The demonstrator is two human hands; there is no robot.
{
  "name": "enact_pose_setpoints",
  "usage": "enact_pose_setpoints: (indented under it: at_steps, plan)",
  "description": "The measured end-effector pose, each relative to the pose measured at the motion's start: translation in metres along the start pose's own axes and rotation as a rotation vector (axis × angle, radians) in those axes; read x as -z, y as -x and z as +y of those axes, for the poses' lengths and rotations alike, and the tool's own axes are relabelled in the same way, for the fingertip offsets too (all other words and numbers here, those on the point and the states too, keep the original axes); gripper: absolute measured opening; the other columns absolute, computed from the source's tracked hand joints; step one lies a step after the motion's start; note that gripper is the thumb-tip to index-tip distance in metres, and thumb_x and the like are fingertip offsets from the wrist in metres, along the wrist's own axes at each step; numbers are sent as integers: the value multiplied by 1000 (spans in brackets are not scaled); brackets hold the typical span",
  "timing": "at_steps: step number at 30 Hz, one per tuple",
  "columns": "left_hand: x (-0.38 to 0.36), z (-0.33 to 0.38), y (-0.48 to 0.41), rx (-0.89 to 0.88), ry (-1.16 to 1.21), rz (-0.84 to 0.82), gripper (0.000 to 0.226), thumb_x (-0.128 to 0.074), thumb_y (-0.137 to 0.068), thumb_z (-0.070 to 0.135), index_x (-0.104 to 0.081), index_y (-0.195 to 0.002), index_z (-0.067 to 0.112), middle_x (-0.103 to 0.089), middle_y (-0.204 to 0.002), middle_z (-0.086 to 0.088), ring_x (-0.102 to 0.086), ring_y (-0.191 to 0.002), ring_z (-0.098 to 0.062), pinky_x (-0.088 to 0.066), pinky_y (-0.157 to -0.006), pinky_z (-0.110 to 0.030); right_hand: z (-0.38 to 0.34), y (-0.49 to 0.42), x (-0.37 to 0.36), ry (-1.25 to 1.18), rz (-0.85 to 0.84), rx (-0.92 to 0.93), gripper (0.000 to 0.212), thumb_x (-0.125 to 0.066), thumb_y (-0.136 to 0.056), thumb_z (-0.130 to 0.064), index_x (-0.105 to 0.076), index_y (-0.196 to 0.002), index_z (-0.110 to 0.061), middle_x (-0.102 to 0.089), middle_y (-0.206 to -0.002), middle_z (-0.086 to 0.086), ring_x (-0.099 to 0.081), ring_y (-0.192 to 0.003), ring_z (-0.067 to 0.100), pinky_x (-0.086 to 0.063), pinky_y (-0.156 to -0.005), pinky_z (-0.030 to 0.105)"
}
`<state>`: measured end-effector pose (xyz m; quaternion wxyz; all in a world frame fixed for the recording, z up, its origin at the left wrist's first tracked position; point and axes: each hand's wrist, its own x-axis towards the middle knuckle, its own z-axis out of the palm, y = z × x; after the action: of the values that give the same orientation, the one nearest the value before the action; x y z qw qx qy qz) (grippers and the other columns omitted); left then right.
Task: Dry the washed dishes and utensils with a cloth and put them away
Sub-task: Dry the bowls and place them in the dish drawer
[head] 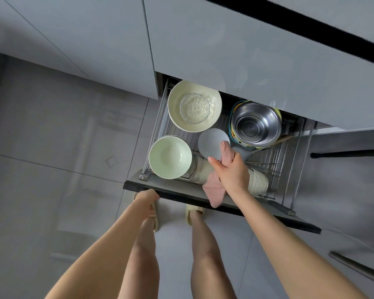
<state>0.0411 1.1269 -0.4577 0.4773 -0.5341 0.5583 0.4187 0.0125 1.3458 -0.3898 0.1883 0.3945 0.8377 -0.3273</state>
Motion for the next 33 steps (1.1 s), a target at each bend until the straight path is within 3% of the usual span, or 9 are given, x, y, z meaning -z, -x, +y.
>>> enact_pose_setpoints:
  at_steps: [3, 8, 15, 17, 20, 23, 25, 29, 33]
  plan:
    - [-7, 6, 1, -32, 175, -33, 22, -39, -82, -14, -46, -67, 0, -46, -68, -13, -47, -59, -27, -42, -57, -32, 7, 5, 15, -27, -8, 5, 56, -73, -75, -51, -54, -105, -8, -67, -100, 7, -62, -95, 31, -43, -72, 34]
    - [-4, 14, -2, -40, 201, -41, 22, -35, -80, -18, -50, -73, -4, -54, -76, -20, -59, -71, -34, -50, -88, -42, 9, 4, 42, -166, 37, 55, 53, -73, -72, -54, -58, -102, -13, -69, -90, 2, -65, -87, 25, -52, -77, 42]
    - [-16, 50, 3, -98, 191, -7, 23, -31, -82, -20, -46, -75, -4, -51, -85, -28, -59, -74, -34, -50, -84, -38, -14, -16, 83, -210, 63, 204, 57, -68, -67, -61, -57, -107, -22, -66, -89, -12, -65, -86, 13, -55, -76, 48]
    - [-21, 65, 4, -116, 197, -6, 23, -31, -81, -20, -46, -76, -4, -51, -95, -31, -59, -76, -34, -50, -88, -38, -22, -22, 93, -184, 65, 229, 55, -71, -71, -55, -56, -112, -21, -64, -89, -14, -65, -88, 14, -55, -77, 45]
    - [-33, 89, 9, -136, 271, -9, 24, -30, -82, -21, -46, -78, -4, -49, -88, -26, -56, -76, -35, -47, -100, -45, -28, -32, 103, -147, 63, 261, 48, -73, -73, -49, -58, -106, -18, -66, -90, -9, -65, -88, 17, -52, -79, 39]
    - [-45, 117, 17, -157, 348, -15, 31, -28, -86, -18, -45, -112, -16, -49, -116, -34, -55, -106, -44, -39, -107, -46, -31, -42, 108, -134, 66, 278, 50, -73, -71, -53, -58, -103, -17, -69, -91, -4, -65, -88, 22, -52, -78, 41]
    - [-53, 135, 21, -163, 385, -26, 43, -26, -89, -16, -33, -131, -17, -39, -137, -33, -41, -128, -45, -31, -112, -46, -33, -48, 111, -123, 66, 290, 53, -72, -69, -57, -58, -102, -17, -69, -91, -2, -66, -87, 23, -52, -78, 42]
    - [-62, 166, 26, -190, 397, -78, 55, -31, -88, -15, -24, -142, -9, -22, -153, -20, -26, -139, -39, -29, -112, -48, -41, -56, 117, -135, 56, 320, 62, -66, -63, -67, -57, -98, -17, -69, -86, -2, -66, -84, 24, -52, -77, 43]
    - [-64, 191, 31, -229, 366, -128, 58, -36, -87, -14, -26, -144, -4, -22, -154, -11, -25, -140, -36, -32, -110, -50, -52, -62, 121, -125, 49, 355, 47, -76, -73, -45, -59, -104, -14, -62, -81, -10, -62, -85, 20, -48, -77, 33]
